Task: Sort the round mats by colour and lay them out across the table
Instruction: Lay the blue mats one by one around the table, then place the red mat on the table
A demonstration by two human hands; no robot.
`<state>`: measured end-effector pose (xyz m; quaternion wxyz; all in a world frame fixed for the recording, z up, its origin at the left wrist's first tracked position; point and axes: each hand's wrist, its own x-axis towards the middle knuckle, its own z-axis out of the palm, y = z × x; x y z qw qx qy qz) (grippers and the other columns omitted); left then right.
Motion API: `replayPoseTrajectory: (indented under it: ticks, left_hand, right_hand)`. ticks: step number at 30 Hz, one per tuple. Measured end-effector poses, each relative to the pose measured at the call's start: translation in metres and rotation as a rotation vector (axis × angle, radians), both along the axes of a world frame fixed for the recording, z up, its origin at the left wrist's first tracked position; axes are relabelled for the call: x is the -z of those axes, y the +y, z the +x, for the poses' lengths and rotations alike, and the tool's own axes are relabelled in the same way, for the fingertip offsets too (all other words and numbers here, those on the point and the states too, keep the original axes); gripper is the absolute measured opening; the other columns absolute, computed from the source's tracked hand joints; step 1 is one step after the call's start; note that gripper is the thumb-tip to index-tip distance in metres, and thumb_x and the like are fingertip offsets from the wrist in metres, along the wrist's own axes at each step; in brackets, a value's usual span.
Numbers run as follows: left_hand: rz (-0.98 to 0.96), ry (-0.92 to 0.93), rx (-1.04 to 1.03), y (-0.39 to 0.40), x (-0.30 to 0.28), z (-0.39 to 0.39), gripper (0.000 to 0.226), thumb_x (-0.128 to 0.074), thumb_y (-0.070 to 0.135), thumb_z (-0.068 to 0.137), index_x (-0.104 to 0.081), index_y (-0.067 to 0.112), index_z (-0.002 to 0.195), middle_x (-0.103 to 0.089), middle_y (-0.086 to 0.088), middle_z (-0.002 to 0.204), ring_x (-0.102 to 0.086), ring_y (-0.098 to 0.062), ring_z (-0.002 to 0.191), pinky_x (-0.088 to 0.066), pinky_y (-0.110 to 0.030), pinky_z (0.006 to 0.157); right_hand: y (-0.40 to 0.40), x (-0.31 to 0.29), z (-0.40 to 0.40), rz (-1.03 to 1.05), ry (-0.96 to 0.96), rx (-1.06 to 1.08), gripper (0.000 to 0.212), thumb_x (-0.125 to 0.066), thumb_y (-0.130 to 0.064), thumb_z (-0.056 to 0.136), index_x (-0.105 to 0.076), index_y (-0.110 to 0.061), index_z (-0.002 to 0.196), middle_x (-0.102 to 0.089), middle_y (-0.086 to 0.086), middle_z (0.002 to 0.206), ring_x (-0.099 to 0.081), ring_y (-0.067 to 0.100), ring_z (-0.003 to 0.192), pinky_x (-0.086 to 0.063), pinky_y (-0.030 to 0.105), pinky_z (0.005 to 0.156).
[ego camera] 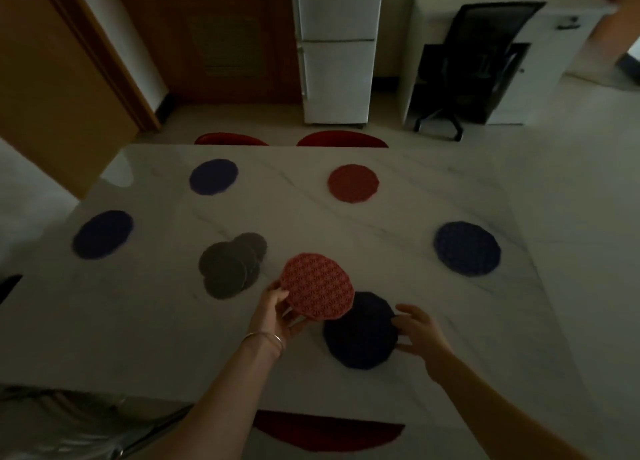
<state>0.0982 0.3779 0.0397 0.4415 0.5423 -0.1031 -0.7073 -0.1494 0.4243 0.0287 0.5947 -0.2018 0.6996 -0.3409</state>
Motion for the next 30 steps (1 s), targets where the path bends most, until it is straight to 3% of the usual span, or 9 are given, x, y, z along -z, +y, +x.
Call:
replayPoseTrajectory:
  ticks: [4,8,12,15,20,22,26,30]
  left_hand:
    - [0.003,-0.009,0.012,0.004,0.004,-0.01,0.034,-0.042,0.013,0.087,-0.058,0.03,0.113,-0.064,-0.009,0.106,-0.06,-0.031,0.095,-0.056,-0.042,0.064]
    - [-0.009,-0.001,0.008,0.007,0.005,-0.018,0.032,-0.043,0.012,0.086,-0.062,0.03,0.104,-0.066,-0.009,0.103,-0.061,-0.031,0.094,-0.055,-0.046,0.074]
    - [-0.009,0.022,0.029,0.012,0.003,-0.022,0.033,-0.046,0.012,0.084,-0.062,0.029,0.108,-0.064,-0.011,0.108,-0.059,-0.034,0.098,-0.053,-0.05,0.08]
    - [-0.008,0.037,0.029,0.012,-0.003,-0.021,0.036,-0.047,0.011,0.083,-0.062,0.028,0.111,-0.063,-0.013,0.111,-0.058,-0.036,0.102,-0.052,-0.054,0.084]
    - [0.026,0.02,0.09,0.008,-0.027,-0.008,0.038,-0.049,0.011,0.079,-0.062,0.028,0.111,-0.064,-0.012,0.106,-0.06,-0.033,0.095,-0.057,-0.044,0.062]
    - [0.013,0.001,0.124,0.003,-0.04,0.009,0.037,-0.051,0.012,0.08,-0.061,0.029,0.112,-0.066,-0.01,0.103,-0.062,-0.031,0.092,-0.056,-0.042,0.064]
    - [-0.023,-0.138,0.173,-0.015,-0.061,0.07,0.032,-0.05,0.007,0.084,-0.061,0.026,0.106,-0.066,-0.006,0.094,-0.063,-0.025,0.083,-0.056,-0.039,0.062]
    - [-0.031,-0.36,0.221,-0.039,-0.068,0.156,0.03,-0.053,-0.002,0.081,-0.065,0.02,0.098,-0.068,-0.006,0.083,-0.066,-0.024,0.073,-0.058,-0.038,0.06]
  right_hand:
    - [0.006,0.001,-0.008,-0.006,-0.012,0.017,0.028,-0.056,-0.009,0.089,-0.056,-0.013,0.117,-0.061,0.011,0.105,-0.058,0.021,0.087,-0.051,0.036,0.07]
    - [0.011,0.002,-0.011,-0.044,0.014,0.005,0.028,-0.054,-0.006,0.09,-0.057,-0.009,0.117,-0.06,0.008,0.093,-0.057,0.019,0.081,-0.051,0.037,0.072]
    - [0.013,-0.006,-0.009,-0.092,-0.032,-0.011,0.031,-0.05,0.002,0.089,-0.056,-0.007,0.118,-0.061,0.009,0.095,-0.059,0.019,0.08,-0.052,0.034,0.068]
    - [0.005,-0.015,-0.003,-0.109,-0.069,0.002,0.027,-0.05,-0.007,0.093,-0.057,-0.007,0.119,-0.059,0.014,0.098,-0.058,0.023,0.082,-0.054,0.037,0.071]
    - [-0.022,-0.032,0.033,-0.152,-0.082,-0.051,0.03,-0.058,-0.024,0.093,-0.055,-0.011,0.12,-0.062,0.015,0.11,-0.064,0.031,0.095,-0.057,0.035,0.066]
    - [-0.035,-0.038,0.054,-0.18,-0.08,-0.049,0.03,-0.061,-0.016,0.091,-0.055,-0.008,0.119,-0.063,0.015,0.108,-0.065,0.032,0.087,-0.06,0.033,0.058]
    - [-0.062,-0.049,0.102,-0.223,-0.067,-0.071,0.025,-0.059,0.001,0.088,-0.054,-0.003,0.112,-0.061,0.012,0.085,-0.062,0.026,0.064,-0.056,0.026,0.042]
    - [-0.086,-0.054,0.174,-0.243,-0.075,-0.158,0.021,-0.058,0.0,0.088,-0.053,-0.01,0.105,-0.062,0.011,0.087,-0.064,0.025,0.067,-0.055,0.032,0.048]
